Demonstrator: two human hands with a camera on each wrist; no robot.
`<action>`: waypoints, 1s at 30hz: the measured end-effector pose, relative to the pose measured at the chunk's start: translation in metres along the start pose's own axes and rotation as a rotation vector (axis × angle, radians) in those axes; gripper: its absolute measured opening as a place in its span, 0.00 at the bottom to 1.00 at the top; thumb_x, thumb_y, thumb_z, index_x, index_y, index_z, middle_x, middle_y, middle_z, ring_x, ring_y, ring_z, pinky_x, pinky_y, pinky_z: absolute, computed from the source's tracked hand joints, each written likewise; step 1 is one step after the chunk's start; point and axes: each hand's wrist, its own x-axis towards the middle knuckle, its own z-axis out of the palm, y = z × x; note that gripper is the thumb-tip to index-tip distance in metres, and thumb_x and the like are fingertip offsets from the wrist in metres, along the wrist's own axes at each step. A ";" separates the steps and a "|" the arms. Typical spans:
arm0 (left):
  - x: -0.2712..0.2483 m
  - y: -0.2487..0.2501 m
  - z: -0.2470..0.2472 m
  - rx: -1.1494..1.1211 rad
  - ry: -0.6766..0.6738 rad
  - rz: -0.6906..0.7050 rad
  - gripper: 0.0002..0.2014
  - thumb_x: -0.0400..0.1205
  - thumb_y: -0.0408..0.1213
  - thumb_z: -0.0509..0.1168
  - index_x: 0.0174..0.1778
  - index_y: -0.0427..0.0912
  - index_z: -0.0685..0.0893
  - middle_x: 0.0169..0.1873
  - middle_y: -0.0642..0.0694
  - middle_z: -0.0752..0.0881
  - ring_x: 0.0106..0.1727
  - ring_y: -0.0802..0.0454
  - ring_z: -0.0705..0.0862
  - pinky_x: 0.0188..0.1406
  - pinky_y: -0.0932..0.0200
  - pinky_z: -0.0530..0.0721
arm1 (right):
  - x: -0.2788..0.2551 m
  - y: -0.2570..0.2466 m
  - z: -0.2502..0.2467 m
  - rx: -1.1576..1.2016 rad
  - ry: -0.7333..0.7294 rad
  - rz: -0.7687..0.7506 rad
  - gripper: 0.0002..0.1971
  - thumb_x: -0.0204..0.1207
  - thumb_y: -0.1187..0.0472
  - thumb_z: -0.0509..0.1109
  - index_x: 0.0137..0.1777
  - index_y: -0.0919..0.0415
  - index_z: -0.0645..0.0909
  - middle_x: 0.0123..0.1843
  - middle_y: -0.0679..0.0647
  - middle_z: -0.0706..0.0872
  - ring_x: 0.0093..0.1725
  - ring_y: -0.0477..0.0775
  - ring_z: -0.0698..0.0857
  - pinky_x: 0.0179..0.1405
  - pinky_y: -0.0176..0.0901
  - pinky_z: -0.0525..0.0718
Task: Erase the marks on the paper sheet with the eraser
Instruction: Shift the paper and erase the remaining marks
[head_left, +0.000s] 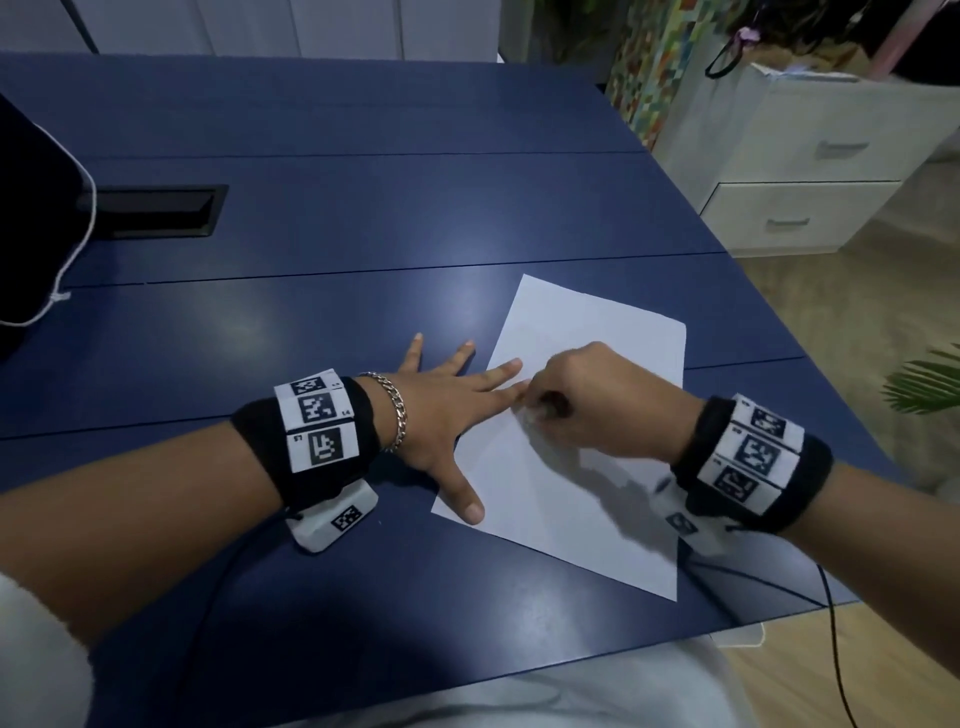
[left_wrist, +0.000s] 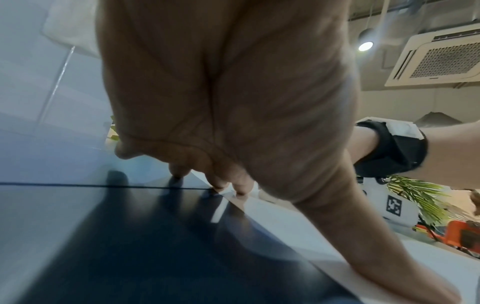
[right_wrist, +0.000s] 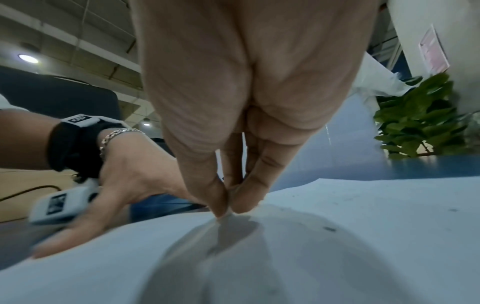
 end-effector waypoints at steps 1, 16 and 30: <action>0.000 0.000 0.000 0.006 0.001 0.000 0.76 0.58 0.83 0.75 0.87 0.71 0.26 0.88 0.69 0.25 0.90 0.37 0.24 0.74 0.07 0.29 | -0.004 -0.008 0.003 0.017 -0.027 -0.042 0.05 0.74 0.62 0.71 0.38 0.53 0.83 0.33 0.45 0.83 0.34 0.53 0.80 0.40 0.45 0.79; -0.002 0.002 -0.003 0.037 -0.010 -0.013 0.75 0.59 0.83 0.74 0.88 0.68 0.26 0.87 0.68 0.25 0.90 0.36 0.26 0.76 0.09 0.29 | -0.017 -0.024 0.008 0.060 -0.233 -0.225 0.05 0.74 0.55 0.73 0.42 0.55 0.88 0.38 0.49 0.88 0.36 0.53 0.84 0.42 0.50 0.84; -0.014 -0.024 0.004 0.045 0.121 -0.008 0.75 0.60 0.84 0.73 0.87 0.69 0.23 0.88 0.59 0.21 0.90 0.39 0.23 0.85 0.21 0.30 | -0.073 0.056 0.008 0.087 0.031 0.219 0.03 0.76 0.56 0.80 0.47 0.47 0.91 0.44 0.41 0.90 0.45 0.42 0.88 0.49 0.45 0.89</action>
